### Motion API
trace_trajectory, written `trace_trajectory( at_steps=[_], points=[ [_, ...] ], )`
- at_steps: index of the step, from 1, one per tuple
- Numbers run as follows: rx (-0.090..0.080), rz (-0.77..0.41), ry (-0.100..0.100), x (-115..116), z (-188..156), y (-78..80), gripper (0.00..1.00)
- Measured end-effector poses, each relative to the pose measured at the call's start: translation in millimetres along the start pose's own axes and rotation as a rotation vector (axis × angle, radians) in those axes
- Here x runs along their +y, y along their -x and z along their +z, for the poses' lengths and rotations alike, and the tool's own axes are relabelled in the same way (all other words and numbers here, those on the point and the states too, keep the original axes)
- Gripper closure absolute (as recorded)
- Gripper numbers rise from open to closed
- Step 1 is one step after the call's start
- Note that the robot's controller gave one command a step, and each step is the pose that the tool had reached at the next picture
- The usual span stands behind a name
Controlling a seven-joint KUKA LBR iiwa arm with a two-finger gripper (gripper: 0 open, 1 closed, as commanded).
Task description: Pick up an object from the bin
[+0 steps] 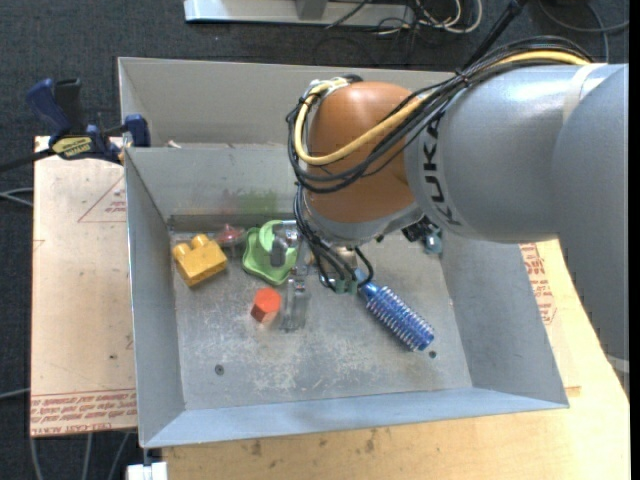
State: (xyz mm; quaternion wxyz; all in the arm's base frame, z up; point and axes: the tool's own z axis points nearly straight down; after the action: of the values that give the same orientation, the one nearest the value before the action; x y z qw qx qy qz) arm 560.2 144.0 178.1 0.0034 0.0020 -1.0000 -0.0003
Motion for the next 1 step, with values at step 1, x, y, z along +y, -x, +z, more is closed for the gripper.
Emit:
trace_trajectory(
  at_steps=[1],
  points=[
    [-0.013, -0.543, 0.000, -10.4, 94.3, 6.2, 0.00]
  ],
)
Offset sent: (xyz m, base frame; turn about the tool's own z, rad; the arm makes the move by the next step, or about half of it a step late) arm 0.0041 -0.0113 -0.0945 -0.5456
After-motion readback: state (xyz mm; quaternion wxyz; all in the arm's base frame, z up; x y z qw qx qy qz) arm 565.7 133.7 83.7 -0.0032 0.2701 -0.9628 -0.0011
